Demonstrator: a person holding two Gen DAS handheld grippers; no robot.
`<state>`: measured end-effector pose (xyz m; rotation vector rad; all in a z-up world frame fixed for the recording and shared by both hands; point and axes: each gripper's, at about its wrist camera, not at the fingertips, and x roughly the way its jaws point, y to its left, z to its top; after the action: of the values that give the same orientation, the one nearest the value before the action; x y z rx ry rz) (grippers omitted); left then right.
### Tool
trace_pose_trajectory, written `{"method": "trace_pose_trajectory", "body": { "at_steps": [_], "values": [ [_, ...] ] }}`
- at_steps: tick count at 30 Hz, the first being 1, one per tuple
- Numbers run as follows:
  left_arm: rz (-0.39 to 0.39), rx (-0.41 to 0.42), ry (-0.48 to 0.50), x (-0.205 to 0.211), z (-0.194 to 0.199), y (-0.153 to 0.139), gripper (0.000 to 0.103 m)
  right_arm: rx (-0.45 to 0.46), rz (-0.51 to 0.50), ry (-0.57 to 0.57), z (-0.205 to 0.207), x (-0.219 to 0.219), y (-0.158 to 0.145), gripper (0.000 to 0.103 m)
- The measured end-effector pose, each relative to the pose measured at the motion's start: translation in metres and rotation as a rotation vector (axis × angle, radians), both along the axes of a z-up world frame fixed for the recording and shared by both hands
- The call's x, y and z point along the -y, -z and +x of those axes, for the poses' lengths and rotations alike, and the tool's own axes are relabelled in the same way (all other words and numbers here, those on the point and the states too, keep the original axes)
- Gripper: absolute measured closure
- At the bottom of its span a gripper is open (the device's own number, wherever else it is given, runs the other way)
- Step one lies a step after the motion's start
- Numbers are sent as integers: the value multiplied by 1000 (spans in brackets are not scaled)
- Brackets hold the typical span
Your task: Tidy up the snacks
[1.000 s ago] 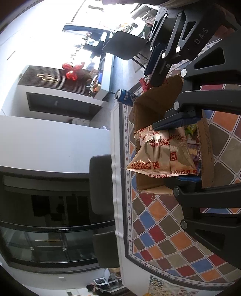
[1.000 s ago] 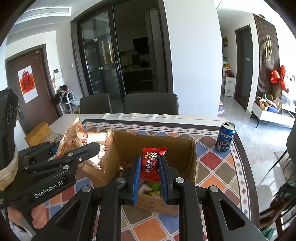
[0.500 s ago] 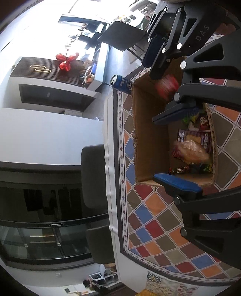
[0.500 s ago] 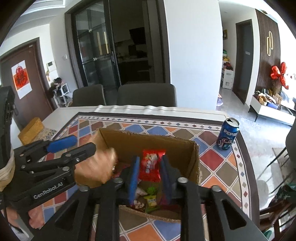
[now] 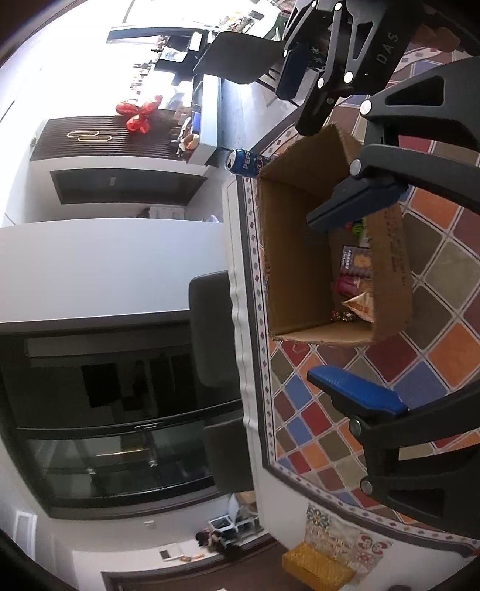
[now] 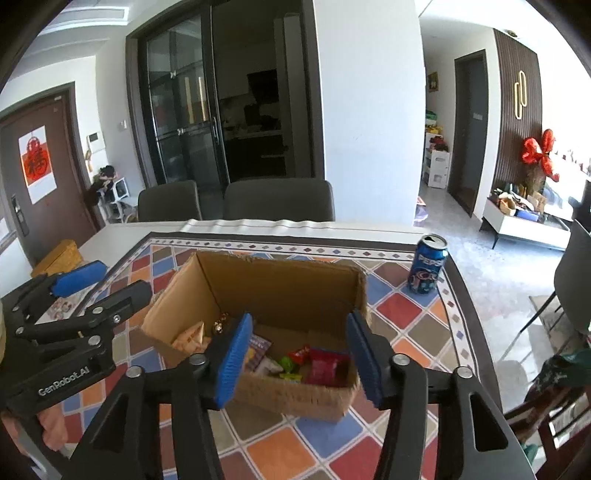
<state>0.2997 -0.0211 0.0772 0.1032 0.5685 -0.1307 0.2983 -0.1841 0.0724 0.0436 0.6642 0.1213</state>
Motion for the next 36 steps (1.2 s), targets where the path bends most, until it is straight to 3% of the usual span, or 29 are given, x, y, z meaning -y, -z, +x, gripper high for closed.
{"method": "trace_pose_trajectory", "body": {
  "at_steps": [10,15,24,36],
  "values": [
    [-32,20,1,-2,-61,-1,12,86,-31,53,-73,5,-14,26],
    [-17,44,-16,-2,-93,2,0,103,-33,70,-102,5,-12,22],
    [-38,43,-38,-7,-132,7,0,89,-33,83,-140,3,-1,20],
    [5,85,-41,-5,-168,5,0,110,-43,77,-177,0,-2,17]
  ]
}}
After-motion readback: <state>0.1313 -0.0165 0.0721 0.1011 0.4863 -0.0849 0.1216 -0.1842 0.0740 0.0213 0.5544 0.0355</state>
